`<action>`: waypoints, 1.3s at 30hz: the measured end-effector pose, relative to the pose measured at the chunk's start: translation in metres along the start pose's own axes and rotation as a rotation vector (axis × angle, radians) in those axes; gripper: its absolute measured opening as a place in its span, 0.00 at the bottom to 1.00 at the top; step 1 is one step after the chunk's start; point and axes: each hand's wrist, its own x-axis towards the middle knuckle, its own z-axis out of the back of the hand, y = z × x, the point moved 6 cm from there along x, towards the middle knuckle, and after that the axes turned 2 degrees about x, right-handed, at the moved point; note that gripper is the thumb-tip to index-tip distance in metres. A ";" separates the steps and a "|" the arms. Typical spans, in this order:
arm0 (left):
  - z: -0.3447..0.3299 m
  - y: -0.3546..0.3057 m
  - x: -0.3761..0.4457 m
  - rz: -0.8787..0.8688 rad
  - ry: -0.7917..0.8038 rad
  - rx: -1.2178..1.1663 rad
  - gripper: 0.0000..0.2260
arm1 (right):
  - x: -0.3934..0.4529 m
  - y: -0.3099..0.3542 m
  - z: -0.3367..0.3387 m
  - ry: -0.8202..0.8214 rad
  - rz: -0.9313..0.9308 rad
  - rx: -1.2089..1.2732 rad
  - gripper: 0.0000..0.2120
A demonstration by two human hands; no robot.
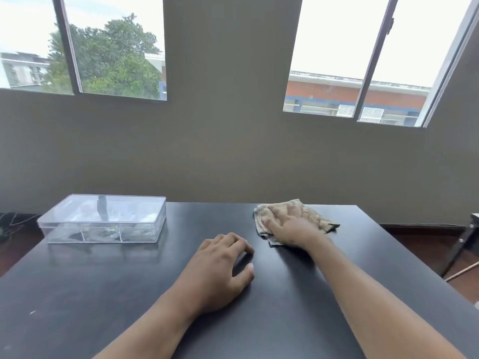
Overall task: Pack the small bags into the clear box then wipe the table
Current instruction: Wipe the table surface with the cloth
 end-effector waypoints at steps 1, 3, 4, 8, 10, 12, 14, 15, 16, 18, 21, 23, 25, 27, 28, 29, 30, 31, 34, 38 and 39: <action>0.000 0.000 0.000 0.000 0.003 -0.002 0.16 | -0.009 0.008 -0.005 -0.004 0.048 0.003 0.39; 0.001 -0.001 -0.001 0.004 0.010 -0.008 0.16 | -0.033 0.013 -0.010 -0.014 0.122 0.008 0.37; 0.002 -0.001 -0.001 0.002 0.011 -0.011 0.16 | -0.047 0.011 -0.012 -0.021 0.158 0.008 0.36; 0.004 0.000 -0.006 0.003 0.015 -0.033 0.17 | -0.099 -0.023 -0.008 -0.030 0.248 0.005 0.33; 0.004 0.000 -0.006 0.008 0.014 -0.044 0.16 | -0.115 -0.050 0.000 -0.035 0.234 0.001 0.37; 0.003 0.000 -0.007 0.010 0.017 -0.044 0.15 | -0.120 -0.076 0.009 -0.032 0.181 -0.009 0.39; 0.002 0.000 -0.007 0.007 0.013 -0.030 0.16 | -0.114 -0.101 0.020 -0.049 0.091 -0.023 0.40; 0.001 0.000 -0.008 0.006 0.009 -0.025 0.16 | -0.107 -0.112 0.025 -0.065 0.043 -0.036 0.41; 0.001 0.000 -0.008 0.004 0.003 -0.023 0.16 | -0.098 -0.122 0.029 -0.079 -0.001 -0.048 0.42; 0.001 0.000 -0.008 -0.001 -0.004 -0.020 0.16 | -0.078 -0.141 0.034 -0.085 -0.085 -0.056 0.43; 0.001 0.000 -0.008 -0.007 -0.017 -0.026 0.16 | -0.045 -0.162 0.040 -0.099 -0.202 -0.051 0.40; 0.002 0.001 -0.008 -0.007 -0.024 -0.032 0.16 | -0.023 -0.171 0.044 -0.123 -0.261 -0.029 0.41; 0.002 0.002 -0.007 -0.010 -0.031 -0.035 0.16 | -0.002 -0.176 0.049 -0.142 -0.317 0.002 0.43; 0.002 0.002 -0.007 -0.012 -0.037 -0.040 0.16 | 0.015 -0.181 0.051 -0.144 -0.367 0.021 0.44; 0.002 0.002 -0.006 -0.012 -0.039 -0.043 0.16 | 0.023 -0.184 0.051 -0.146 -0.387 0.030 0.45; 0.002 0.002 -0.005 -0.011 -0.040 -0.045 0.16 | 0.029 -0.186 0.051 -0.152 -0.405 0.041 0.45; 0.002 0.002 -0.005 -0.011 -0.040 -0.046 0.16 | 0.035 -0.188 0.051 -0.158 -0.419 0.051 0.45; 0.001 0.002 -0.005 -0.011 -0.039 -0.046 0.16 | 0.040 -0.190 0.051 -0.164 -0.431 0.060 0.45; 0.002 0.001 -0.004 -0.011 -0.038 -0.044 0.16 | 0.049 -0.191 0.052 -0.174 -0.450 0.069 0.46; 0.002 0.002 -0.004 -0.009 -0.026 -0.050 0.15 | 0.046 -0.184 0.055 -0.194 -0.437 0.044 0.46; 0.002 0.002 -0.003 -0.006 -0.020 -0.055 0.15 | 0.043 -0.182 0.055 -0.194 -0.428 0.036 0.45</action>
